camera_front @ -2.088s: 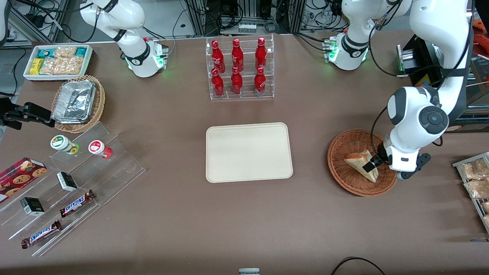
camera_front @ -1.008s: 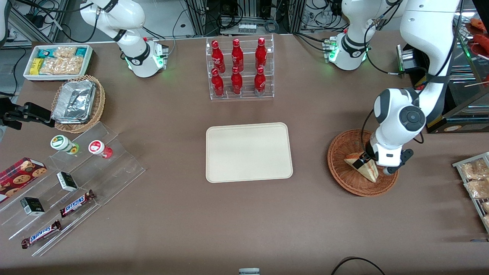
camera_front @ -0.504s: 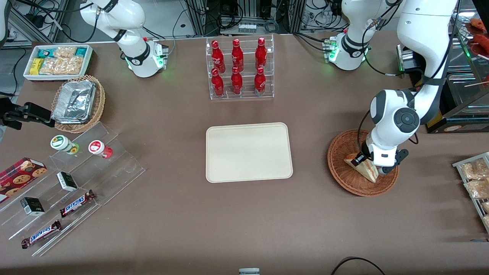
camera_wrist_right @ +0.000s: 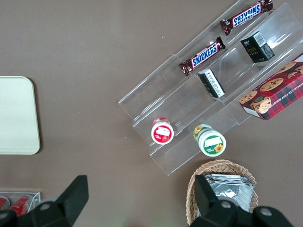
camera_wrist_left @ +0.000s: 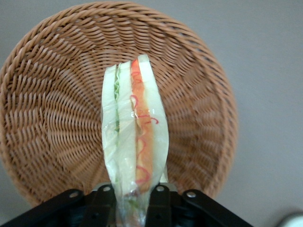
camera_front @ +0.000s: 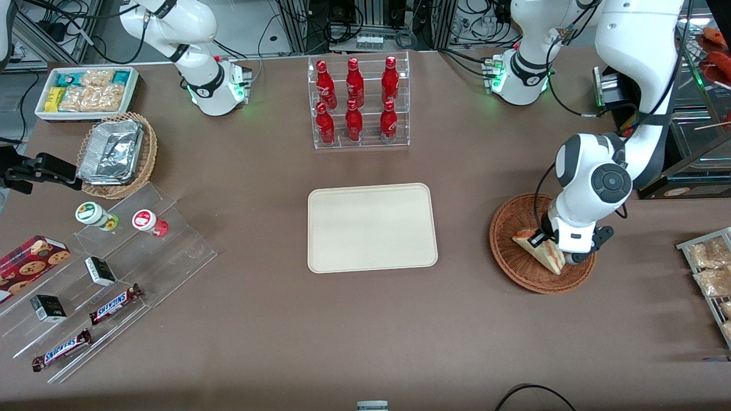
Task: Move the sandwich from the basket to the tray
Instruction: 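Lift the sandwich and carry it toward the beige tray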
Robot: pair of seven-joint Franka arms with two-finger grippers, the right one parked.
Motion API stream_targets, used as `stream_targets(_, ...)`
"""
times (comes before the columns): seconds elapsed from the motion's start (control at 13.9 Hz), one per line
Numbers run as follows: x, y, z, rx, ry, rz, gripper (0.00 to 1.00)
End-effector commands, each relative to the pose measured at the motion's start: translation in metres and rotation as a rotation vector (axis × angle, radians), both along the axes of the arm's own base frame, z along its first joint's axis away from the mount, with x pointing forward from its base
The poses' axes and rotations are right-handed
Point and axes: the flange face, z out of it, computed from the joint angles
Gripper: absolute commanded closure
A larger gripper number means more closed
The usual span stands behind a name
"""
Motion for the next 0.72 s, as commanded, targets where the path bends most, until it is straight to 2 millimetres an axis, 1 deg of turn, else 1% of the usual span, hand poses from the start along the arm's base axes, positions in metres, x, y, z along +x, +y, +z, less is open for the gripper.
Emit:
stream_targets(0.0, 0.016, -0.047, 0.066, 0.026, 0.025, -0.056, 1.00)
stream_targets(0.14, 0.019, -0.084, 0.103, 0.021, 0.023, -0.087, 1.00)
stream_targets(0.22, 0.019, -0.105, 0.118, 0.014, 0.007, -0.103, 1.00)
stream_targets(0.29, 0.016, -0.128, 0.127, 0.006, -0.012, -0.117, 1.00)
stream_targets(0.36, 0.011, -0.148, 0.134, -0.004, -0.026, -0.108, 1.00)
stream_targets(0.5, 0.003, -0.190, 0.133, -0.008, -0.039, -0.111, 1.00)
stream_targets(0.65, -0.005, -0.231, 0.124, -0.008, -0.041, -0.167, 1.00)
